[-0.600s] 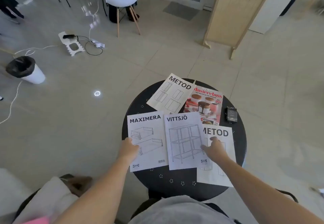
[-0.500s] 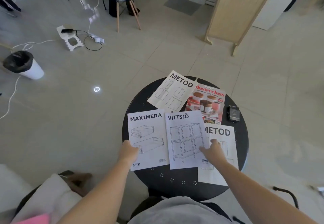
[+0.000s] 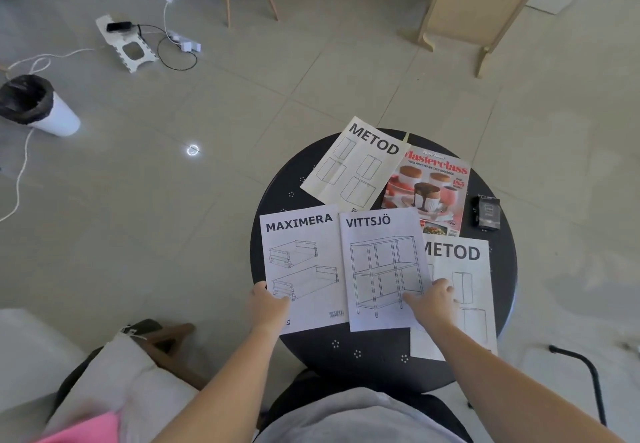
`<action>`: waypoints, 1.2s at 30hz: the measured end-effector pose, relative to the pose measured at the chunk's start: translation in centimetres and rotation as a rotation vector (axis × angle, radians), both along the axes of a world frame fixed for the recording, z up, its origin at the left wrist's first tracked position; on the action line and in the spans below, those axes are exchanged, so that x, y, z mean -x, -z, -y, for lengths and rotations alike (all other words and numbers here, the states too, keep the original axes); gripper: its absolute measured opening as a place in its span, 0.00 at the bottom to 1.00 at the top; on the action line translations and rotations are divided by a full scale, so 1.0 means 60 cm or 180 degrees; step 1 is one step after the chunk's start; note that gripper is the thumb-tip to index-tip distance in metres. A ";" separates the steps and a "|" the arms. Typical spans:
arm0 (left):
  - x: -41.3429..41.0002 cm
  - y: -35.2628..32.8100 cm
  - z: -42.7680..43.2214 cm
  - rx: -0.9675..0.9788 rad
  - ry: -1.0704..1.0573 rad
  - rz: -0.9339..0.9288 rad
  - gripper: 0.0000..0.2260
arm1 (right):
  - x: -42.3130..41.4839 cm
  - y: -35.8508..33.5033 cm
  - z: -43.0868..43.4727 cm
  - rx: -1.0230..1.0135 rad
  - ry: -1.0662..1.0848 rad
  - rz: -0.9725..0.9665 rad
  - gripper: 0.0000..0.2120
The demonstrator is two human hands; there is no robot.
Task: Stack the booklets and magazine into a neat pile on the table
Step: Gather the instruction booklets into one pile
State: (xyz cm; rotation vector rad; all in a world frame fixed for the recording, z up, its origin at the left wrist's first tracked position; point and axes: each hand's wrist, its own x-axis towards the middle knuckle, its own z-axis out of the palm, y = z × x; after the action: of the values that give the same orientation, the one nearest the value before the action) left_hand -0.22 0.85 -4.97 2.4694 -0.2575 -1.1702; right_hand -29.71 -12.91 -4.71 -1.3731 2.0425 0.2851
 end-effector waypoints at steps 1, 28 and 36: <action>0.001 0.001 0.001 -0.0017 -0.0042 0.0023 0.11 | -0.001 -0.001 0.001 0.0018 -0.0007 -0.0016 0.37; -0.011 -0.048 -0.025 0.0756 -0.0175 -0.0479 0.15 | 0.038 -0.055 -0.037 -0.0131 0.0704 0.1910 0.13; 0.005 -0.110 -0.062 0.1144 -0.0531 -0.0708 0.14 | 0.053 -0.088 -0.062 -0.0227 0.0659 0.2315 0.13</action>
State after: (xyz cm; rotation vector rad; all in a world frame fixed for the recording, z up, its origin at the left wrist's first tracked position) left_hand -0.53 4.58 1.64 1.9934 -0.1762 -1.1968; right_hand -32.86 -9.18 0.56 -1.0053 1.5185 -0.2096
